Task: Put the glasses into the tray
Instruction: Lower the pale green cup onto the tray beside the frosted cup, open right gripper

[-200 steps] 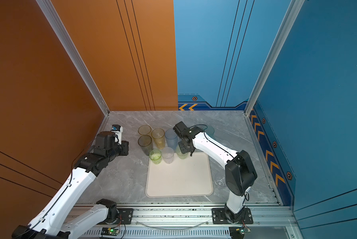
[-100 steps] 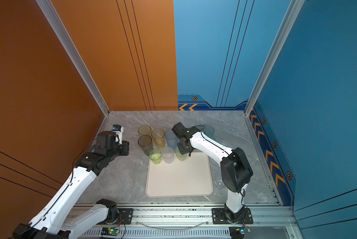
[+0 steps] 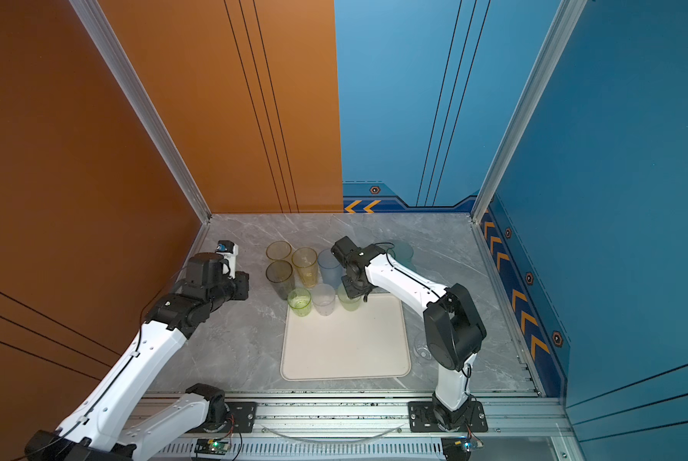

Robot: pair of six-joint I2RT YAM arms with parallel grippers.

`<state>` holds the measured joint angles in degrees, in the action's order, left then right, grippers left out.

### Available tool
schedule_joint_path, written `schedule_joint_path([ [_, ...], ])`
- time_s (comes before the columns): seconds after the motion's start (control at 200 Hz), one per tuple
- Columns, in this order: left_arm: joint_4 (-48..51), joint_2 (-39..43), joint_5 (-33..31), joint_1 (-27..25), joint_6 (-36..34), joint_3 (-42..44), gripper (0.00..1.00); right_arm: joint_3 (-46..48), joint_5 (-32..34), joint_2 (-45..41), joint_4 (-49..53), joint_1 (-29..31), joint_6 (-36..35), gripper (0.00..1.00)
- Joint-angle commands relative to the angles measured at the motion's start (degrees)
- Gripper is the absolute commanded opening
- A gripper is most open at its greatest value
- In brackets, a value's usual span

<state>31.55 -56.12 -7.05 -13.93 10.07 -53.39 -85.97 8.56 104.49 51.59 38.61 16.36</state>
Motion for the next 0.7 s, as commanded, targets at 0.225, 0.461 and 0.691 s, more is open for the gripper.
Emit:
schedule_joint_path([
  [0.225,1.5,-0.4,1.3,-0.2,-0.9,-2.1,0.27,0.1,-1.9,1.2,0.5,-0.7,-0.3,0.0],
  [0.461,1.6,-0.7,1.6,-0.3,-0.9,-2.2,0.27,0.7,-2.2,1.2,0.4,-1.1,-0.2,0.0],
  [0.691,1.6,-0.5,1.6,-0.2,-0.9,-2.2,0.27,0.8,-2.8,1.7,0.0,-1.3,-0.1,0.0],
])
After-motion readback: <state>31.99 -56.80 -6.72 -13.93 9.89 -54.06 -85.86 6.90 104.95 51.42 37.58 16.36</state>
